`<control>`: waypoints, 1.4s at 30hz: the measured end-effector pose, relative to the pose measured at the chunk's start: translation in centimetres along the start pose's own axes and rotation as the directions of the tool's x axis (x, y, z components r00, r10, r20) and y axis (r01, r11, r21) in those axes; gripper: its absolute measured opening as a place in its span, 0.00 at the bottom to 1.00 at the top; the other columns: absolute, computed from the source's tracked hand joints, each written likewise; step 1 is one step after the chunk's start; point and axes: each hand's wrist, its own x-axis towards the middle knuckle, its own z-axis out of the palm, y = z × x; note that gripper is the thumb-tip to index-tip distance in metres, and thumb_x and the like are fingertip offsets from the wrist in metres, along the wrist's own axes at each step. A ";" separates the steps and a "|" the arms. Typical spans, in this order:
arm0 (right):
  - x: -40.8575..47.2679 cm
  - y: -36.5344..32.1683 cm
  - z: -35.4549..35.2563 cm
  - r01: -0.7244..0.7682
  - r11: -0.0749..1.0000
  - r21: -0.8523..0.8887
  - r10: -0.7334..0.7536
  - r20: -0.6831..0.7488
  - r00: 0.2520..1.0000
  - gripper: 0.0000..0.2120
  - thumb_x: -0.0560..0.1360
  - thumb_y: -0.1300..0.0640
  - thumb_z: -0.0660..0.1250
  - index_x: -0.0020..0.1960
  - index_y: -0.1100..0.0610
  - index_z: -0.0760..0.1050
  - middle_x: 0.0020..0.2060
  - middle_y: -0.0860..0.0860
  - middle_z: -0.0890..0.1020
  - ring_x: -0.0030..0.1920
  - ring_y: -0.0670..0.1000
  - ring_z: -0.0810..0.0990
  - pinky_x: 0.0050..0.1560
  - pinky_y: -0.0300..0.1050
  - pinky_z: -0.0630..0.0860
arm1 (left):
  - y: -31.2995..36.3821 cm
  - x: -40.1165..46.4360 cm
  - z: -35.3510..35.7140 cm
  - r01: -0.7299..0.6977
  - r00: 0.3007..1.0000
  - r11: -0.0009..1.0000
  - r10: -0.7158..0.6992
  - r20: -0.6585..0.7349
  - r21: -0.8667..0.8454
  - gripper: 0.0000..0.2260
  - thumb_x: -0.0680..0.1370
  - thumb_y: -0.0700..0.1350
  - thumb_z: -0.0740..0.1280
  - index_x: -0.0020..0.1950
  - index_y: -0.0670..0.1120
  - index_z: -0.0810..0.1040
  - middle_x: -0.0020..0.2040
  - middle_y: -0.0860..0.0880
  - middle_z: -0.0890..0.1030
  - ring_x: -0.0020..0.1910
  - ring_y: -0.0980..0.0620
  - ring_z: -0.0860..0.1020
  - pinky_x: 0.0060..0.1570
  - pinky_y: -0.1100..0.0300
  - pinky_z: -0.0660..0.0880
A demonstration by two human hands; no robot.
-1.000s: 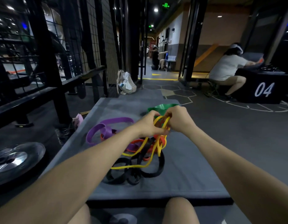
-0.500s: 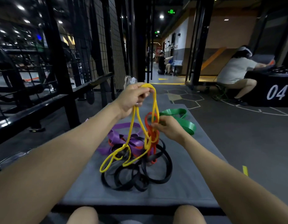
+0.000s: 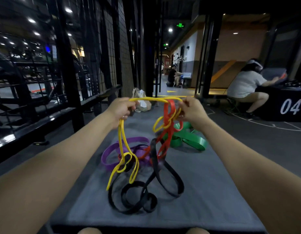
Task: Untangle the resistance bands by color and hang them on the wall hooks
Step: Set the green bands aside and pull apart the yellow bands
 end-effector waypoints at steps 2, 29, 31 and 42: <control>0.9 -1.5 -0.3 0.027 1.000 0.011 -0.027 -0.020 0.999 0.12 0.79 0.61 0.59 0.37 0.57 0.65 0.35 0.60 0.76 0.39 0.58 0.79 0.43 0.62 0.80 | -0.8 -0.1 0.1 0.048 0.999 0.997 -0.049 0.015 0.057 0.07 0.77 0.37 0.63 0.40 0.44 0.75 0.33 0.49 0.71 0.19 0.61 0.60 0.17 0.70 0.54; 0.7 1.7 2.2 -0.135 0.977 -0.165 0.134 -0.015 0.991 0.09 0.79 0.59 0.60 0.40 0.60 0.69 0.29 0.53 0.73 0.27 0.51 0.75 0.42 0.53 0.79 | -3.2 -0.7 -1.6 0.031 0.999 0.944 -0.020 -0.037 0.330 0.12 0.81 0.38 0.56 0.45 0.49 0.76 0.34 0.51 0.76 0.23 0.64 0.71 0.21 0.69 0.61; 0.4 1.7 2.8 -0.107 0.965 -0.240 0.113 0.015 0.993 0.06 0.79 0.60 0.61 0.45 0.61 0.70 0.32 0.54 0.75 0.30 0.52 0.76 0.40 0.51 0.79 | -3.3 -0.7 -1.6 0.067 0.997 0.982 -0.059 -0.048 0.177 0.13 0.82 0.37 0.53 0.50 0.47 0.76 0.41 0.47 0.82 0.33 0.59 0.79 0.26 0.67 0.67; -1.2 0.9 6.0 -0.358 0.928 -0.100 0.372 0.219 0.902 0.10 0.81 0.58 0.53 0.46 0.62 0.66 0.32 0.61 0.76 0.27 0.55 0.77 0.28 0.44 0.75 | -3.4 -0.3 -0.9 0.285 0.949 0.872 -0.314 -0.007 -0.397 0.19 0.83 0.41 0.49 0.38 0.43 0.75 0.30 0.46 0.82 0.30 0.49 0.80 0.34 0.57 0.78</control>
